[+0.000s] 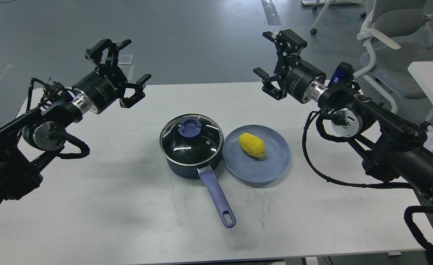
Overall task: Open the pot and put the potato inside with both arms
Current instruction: 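Move the left gripper over the saucepan toward the blue lid knob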
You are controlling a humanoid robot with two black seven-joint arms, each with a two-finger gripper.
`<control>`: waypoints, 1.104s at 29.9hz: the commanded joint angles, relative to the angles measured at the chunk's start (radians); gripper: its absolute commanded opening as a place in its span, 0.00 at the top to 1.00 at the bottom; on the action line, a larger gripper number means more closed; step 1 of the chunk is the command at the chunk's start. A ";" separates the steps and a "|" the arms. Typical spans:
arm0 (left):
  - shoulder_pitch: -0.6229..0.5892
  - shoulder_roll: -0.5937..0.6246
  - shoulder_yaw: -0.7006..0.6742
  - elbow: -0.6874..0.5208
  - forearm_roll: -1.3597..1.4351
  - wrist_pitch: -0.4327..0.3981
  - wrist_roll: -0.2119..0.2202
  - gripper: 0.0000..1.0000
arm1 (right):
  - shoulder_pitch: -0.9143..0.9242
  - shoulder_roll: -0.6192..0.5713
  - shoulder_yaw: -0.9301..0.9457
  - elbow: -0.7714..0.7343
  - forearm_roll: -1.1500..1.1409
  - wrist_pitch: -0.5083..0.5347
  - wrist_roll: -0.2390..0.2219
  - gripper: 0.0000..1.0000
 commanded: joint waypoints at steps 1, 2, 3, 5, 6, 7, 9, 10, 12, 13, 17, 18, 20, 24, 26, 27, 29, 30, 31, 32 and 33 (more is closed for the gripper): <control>-0.062 0.052 0.019 -0.035 0.170 0.032 0.017 0.02 | -0.004 -0.026 -0.006 0.000 0.000 0.004 0.003 0.00; -0.088 0.063 0.018 -0.055 0.265 0.069 0.018 0.02 | -0.004 -0.028 -0.006 0.000 0.000 0.004 0.003 0.00; -0.099 0.066 0.018 -0.068 0.313 0.091 0.018 0.02 | -0.004 -0.028 -0.006 0.000 0.000 0.004 0.004 0.00; -0.127 0.087 0.016 -0.111 0.450 0.143 0.016 0.02 | -0.007 -0.034 0.006 0.000 0.000 0.004 0.009 0.00; -0.136 0.101 0.016 -0.129 0.494 0.149 0.013 0.02 | -0.007 -0.035 0.008 0.000 0.000 0.004 0.009 0.00; -0.142 0.127 0.016 -0.178 0.585 0.145 0.008 0.02 | -0.008 -0.040 0.015 0.000 0.000 0.004 0.010 0.00; -0.142 0.150 0.018 -0.268 0.730 0.143 0.002 0.02 | -0.016 -0.054 0.017 0.000 0.000 0.004 0.010 0.00; -0.141 0.152 0.018 -0.328 0.831 0.152 -0.002 0.02 | -0.025 -0.060 0.018 0.000 0.000 0.004 0.010 0.00; -0.139 0.146 0.018 -0.385 0.922 0.177 -0.004 0.02 | -0.033 -0.063 0.023 0.000 0.000 0.004 0.012 0.00; -0.139 0.143 0.021 -0.423 0.988 0.224 -0.004 0.02 | -0.037 -0.063 0.032 -0.002 0.000 0.004 0.012 0.00; -0.141 0.141 0.067 -0.474 1.145 0.287 0.001 0.02 | -0.045 -0.095 0.078 -0.006 0.000 0.002 0.013 0.00; -0.144 0.140 0.082 -0.474 1.189 0.290 -0.001 0.02 | -0.047 -0.101 0.086 -0.008 0.002 -0.001 0.013 0.00; -0.144 0.140 0.114 -0.461 1.372 0.319 -0.001 0.02 | -0.057 -0.118 0.104 -0.017 0.002 -0.001 0.013 0.00; -0.130 0.074 0.163 -0.448 1.757 0.418 -0.019 0.02 | -0.080 -0.143 0.123 -0.026 0.003 -0.040 0.013 0.00; -0.121 0.052 0.182 -0.445 1.797 0.422 -0.027 0.02 | -0.082 -0.147 0.136 -0.026 0.003 -0.056 0.010 0.00; -0.102 0.042 0.188 -0.438 1.811 0.424 -0.029 0.02 | -0.083 -0.149 0.143 -0.028 0.003 -0.059 0.010 0.00; -0.075 0.032 0.187 -0.430 1.813 0.428 -0.030 0.02 | -0.083 -0.160 0.143 -0.028 0.003 -0.062 0.010 0.00; -0.069 0.023 0.187 -0.424 1.814 0.447 -0.029 0.02 | -0.082 -0.164 0.144 -0.028 0.003 -0.062 0.010 0.00; -0.069 0.023 0.187 -0.424 1.814 0.447 -0.029 0.02 | -0.082 -0.164 0.144 -0.028 0.003 -0.062 0.010 0.00; -0.065 0.012 0.190 -0.408 1.825 0.476 -0.029 0.02 | -0.082 -0.167 0.144 -0.026 0.003 -0.062 0.010 0.00; -0.056 0.005 0.190 -0.393 1.852 0.497 -0.027 0.02 | -0.083 -0.173 0.144 -0.026 0.003 -0.062 0.010 0.00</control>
